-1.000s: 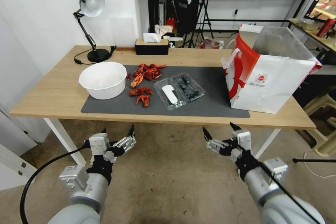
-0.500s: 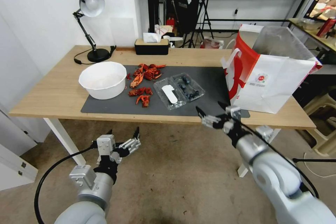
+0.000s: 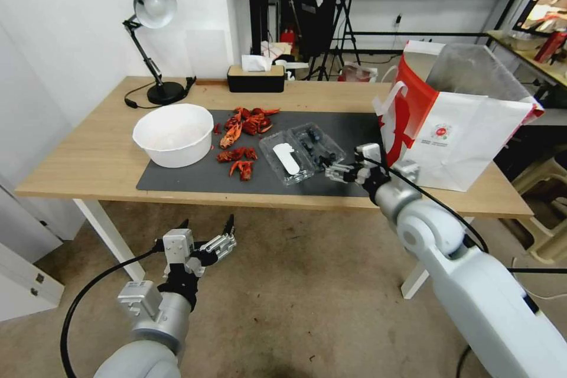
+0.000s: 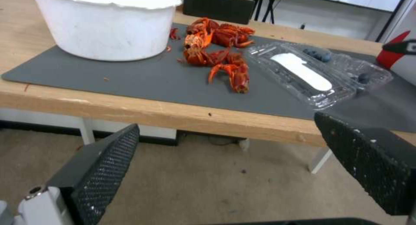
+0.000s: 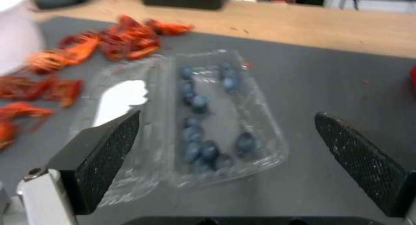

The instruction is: Close the takeout container lid, then place the container into the takeout bag.

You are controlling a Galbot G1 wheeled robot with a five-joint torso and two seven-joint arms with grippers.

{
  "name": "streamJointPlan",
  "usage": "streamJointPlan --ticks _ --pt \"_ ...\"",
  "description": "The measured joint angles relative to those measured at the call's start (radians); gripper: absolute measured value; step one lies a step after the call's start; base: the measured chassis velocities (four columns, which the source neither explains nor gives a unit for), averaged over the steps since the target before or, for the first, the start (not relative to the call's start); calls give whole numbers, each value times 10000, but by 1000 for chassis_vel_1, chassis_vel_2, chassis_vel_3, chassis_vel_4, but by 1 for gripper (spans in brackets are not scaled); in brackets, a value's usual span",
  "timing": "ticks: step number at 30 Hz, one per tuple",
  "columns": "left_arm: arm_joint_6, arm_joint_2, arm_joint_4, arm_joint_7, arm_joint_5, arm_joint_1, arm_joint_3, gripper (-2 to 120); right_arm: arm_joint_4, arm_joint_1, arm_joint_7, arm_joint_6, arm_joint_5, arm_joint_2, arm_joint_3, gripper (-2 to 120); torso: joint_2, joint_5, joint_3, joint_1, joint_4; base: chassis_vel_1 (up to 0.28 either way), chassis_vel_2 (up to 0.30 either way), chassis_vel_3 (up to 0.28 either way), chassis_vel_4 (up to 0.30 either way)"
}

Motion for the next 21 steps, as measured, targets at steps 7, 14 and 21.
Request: streamJointPlan --ticks 7,14,21 --pt "-58 1 48 16 26 63 -72 100 -1209 1661 1517 -836 1000 111 -1036 100 1 3 0 0 0 0 0 0 0" --pt "-80 29 58 28 46 91 -78 100 -1850 2654 2135 -873 2300 -268 -2120 100 1 3 0 -1 -1 0 0 0 0" --pt "-133 75 62 45 203 167 52 100 -2349 4544 2937 -878 4625 -1013 -3654 100 1 1 -1 0 -2 0 0 0 0"
